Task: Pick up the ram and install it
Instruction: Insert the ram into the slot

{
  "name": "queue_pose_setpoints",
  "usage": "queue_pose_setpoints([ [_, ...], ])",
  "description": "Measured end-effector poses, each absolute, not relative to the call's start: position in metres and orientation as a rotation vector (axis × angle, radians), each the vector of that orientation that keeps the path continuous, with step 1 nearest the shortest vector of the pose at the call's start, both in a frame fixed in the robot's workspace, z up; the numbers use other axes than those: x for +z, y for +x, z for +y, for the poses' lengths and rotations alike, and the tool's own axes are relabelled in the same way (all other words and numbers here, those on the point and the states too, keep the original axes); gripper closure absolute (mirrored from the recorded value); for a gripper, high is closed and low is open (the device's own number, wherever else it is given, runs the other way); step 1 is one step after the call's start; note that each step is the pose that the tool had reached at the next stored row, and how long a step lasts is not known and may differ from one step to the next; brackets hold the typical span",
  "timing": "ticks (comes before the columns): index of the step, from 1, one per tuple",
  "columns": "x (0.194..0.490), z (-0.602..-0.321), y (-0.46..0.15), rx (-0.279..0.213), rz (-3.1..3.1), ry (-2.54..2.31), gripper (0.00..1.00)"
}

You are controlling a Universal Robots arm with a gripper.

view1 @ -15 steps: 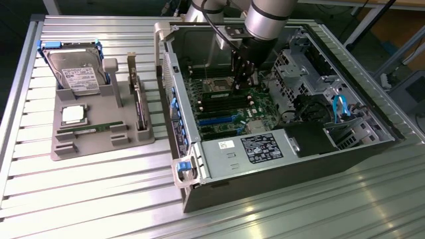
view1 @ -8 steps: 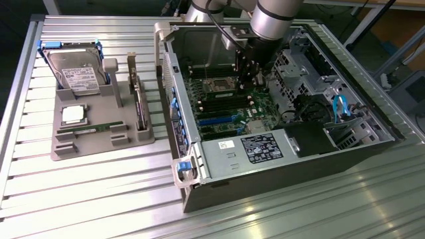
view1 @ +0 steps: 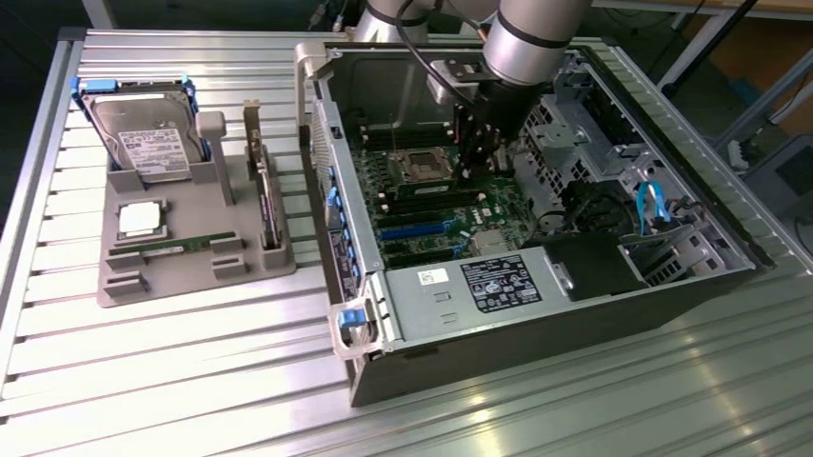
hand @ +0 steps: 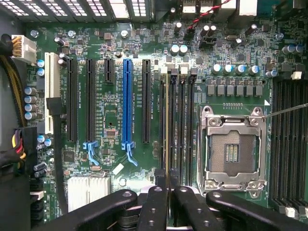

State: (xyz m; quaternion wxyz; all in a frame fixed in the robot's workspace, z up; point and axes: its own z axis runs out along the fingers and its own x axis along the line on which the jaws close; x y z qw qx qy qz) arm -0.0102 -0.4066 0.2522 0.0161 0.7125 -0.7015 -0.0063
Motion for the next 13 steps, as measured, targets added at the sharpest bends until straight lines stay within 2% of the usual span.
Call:
queue_pose_setpoints([
  [13,0.2488,-0.4066,-0.0130,-0.018,-2.220,2.180,0.88],
])
